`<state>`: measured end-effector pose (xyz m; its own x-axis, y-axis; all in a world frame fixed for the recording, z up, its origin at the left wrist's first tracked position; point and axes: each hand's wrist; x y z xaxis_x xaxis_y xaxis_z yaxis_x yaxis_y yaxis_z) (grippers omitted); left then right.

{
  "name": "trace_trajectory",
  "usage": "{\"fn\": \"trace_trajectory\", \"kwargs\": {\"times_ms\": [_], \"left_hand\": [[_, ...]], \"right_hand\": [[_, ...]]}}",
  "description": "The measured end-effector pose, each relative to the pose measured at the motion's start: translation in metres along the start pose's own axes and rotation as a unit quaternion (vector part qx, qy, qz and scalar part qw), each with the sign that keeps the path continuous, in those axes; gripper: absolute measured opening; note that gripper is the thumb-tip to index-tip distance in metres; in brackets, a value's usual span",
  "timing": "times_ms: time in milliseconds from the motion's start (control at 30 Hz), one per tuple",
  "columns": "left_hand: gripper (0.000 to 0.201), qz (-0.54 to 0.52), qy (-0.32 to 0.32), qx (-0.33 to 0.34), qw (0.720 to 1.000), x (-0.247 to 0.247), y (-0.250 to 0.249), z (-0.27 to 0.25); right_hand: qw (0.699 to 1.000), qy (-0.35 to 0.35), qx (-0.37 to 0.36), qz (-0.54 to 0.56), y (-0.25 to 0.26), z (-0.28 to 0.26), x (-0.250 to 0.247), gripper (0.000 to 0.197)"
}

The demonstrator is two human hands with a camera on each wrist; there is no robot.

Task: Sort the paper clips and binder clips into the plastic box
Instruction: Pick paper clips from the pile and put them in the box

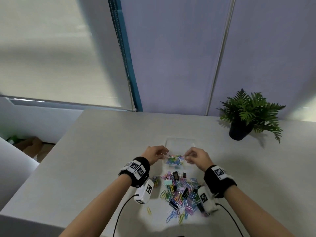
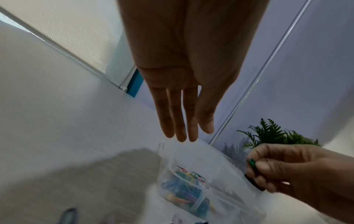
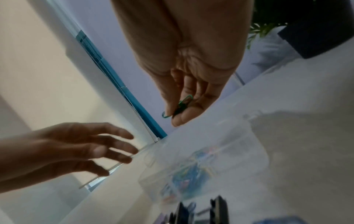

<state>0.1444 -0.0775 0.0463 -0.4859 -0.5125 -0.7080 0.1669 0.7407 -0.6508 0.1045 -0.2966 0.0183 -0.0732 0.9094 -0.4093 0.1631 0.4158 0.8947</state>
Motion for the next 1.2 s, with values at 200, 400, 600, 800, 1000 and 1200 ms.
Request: {"fn": "trace_trajectory", "kwargs": {"times_ms": [200,400,600,800,1000,1200], "left_hand": [[0.029,0.013,0.008,-0.018,1.000,-0.010,0.039,-0.048],[0.028,0.092,0.020,-0.074,0.993,0.019,0.075,-0.082],[0.026,0.153,-0.013,-0.109,0.982,0.052,0.064,-0.079],[0.033,0.181,-0.051,-0.141,0.972,0.074,0.050,-0.067],[0.014,0.168,-0.056,-0.143,0.974,0.074,0.050,-0.073],[0.020,0.122,-0.034,-0.142,0.982,0.061,0.058,-0.077]], "right_hand": [[0.993,0.006,-0.047,-0.110,0.012,0.027,0.008,0.014],[0.936,0.087,-0.131,-0.314,0.017,0.008,0.029,0.017],[0.882,0.165,-0.256,-0.359,0.018,-0.023,0.074,0.016],[0.843,0.162,-0.216,-0.465,0.006,-0.026,0.116,0.032],[0.856,0.147,-0.200,-0.453,-0.005,-0.029,0.123,0.041],[0.870,0.168,-0.190,-0.423,-0.007,-0.027,0.117,0.023]]}}
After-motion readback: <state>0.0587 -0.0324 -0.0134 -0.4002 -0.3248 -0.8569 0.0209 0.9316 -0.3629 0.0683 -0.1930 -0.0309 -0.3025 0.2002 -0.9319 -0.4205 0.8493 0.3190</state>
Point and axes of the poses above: each hand's wrist, its own z-axis towards the middle knuckle, its own x-axis out of the palm, y = z × x, and after that the axes turned 1 degree about -x, right-handed
